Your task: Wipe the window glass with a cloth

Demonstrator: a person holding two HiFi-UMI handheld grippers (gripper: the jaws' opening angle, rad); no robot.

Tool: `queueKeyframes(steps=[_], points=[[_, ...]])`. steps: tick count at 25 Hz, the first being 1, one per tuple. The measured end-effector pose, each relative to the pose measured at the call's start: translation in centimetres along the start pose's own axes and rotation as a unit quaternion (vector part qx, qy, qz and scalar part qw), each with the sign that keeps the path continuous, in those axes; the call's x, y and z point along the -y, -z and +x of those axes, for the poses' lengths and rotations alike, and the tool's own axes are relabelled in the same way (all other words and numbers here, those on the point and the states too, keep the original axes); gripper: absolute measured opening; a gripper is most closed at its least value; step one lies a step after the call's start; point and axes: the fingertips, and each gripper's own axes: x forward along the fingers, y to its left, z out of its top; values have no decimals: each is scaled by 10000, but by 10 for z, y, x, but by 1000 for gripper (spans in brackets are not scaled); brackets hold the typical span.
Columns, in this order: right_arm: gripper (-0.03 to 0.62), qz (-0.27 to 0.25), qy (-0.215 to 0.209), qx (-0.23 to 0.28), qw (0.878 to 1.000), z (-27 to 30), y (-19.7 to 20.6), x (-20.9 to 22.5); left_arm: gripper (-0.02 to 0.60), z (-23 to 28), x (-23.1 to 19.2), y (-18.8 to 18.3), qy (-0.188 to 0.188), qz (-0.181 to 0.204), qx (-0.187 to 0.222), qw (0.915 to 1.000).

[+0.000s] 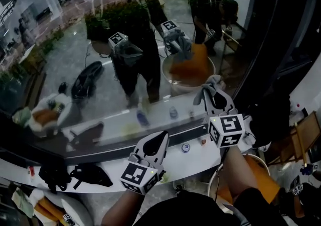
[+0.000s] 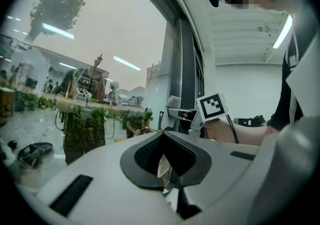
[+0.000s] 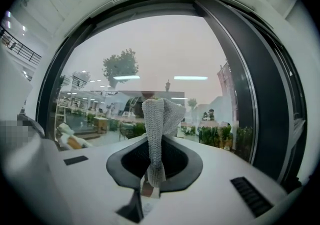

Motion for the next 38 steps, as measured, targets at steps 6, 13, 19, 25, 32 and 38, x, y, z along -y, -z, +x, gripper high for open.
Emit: queueKeyframes(steps=[6, 13, 19, 25, 32, 38], points=[[52, -132, 227, -47, 9996, 27, -2, 33, 8, 20, -4, 3, -33, -9, -55, 10000], [52, -252, 382, -105, 9989, 52, -7, 54, 8, 34, -6, 0, -45, 48, -103, 9999], [52, -235, 306, -209, 9990, 67, -3, 54, 8, 33, -15, -4, -187, 115, -101, 9997], [52, -324, 345, -179, 9987, 68, -1, 52, 8, 28, -27, -4, -373, 75, -61, 9993], [52, -277, 324, -122, 9990, 76, -2, 37, 8, 15, -41, -2, -550, 61, -61, 9984], [52, -308, 196, -88, 9993, 82, -7, 9, 8, 0, -51, -3, -611, 55, -42, 9981]])
